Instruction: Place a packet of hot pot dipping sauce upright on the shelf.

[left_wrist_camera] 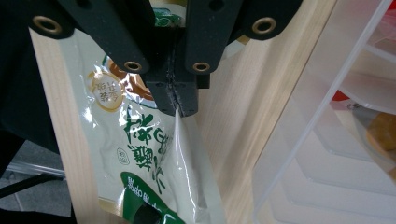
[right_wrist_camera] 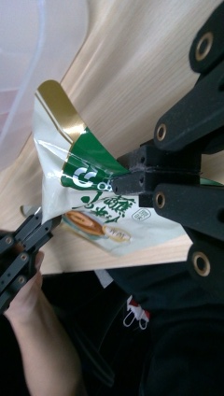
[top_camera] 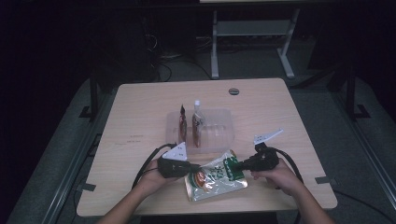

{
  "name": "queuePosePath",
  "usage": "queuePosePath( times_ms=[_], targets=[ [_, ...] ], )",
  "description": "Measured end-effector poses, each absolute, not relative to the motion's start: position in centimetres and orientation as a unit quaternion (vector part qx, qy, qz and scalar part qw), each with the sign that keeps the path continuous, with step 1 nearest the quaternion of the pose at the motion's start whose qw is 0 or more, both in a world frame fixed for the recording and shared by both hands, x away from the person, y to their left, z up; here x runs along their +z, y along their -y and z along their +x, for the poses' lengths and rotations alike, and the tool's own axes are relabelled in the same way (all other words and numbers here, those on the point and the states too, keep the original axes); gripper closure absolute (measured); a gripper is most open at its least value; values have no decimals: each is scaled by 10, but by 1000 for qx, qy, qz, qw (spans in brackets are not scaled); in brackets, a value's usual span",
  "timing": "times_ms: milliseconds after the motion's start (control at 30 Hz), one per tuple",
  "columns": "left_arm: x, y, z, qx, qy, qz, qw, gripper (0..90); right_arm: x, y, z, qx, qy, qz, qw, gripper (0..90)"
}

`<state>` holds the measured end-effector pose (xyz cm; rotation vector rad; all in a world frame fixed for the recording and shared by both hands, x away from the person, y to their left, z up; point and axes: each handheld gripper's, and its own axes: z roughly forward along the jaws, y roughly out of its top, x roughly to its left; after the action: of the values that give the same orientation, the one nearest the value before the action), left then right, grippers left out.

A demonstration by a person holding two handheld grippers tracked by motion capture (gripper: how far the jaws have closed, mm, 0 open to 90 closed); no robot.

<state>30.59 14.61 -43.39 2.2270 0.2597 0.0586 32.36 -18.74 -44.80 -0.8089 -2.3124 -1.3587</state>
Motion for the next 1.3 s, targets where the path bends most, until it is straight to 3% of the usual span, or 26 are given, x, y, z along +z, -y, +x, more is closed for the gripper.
queuePosePath(
  times_ms=[300, 600, 767, 1300],
  targets=[
    [-427, -152, 305, 31, -109, 889, 444, 833, -431, 184, 317, -515, 802, -253, 164, 900],
    [-420, -158, 303, 41, -133, 881, 452, 517, -419, 180, 316, -553, 782, -227, 175, 900],
    [-414, -167, 299, 36, -145, 879, 453, 419, -409, 180, 313, -570, 772, -218, 178, 900],
    [-412, -214, 281, 50, -186, 873, 447, 372, -376, 185, 311, -629, 736, -207, 143, 900]
  ],
)
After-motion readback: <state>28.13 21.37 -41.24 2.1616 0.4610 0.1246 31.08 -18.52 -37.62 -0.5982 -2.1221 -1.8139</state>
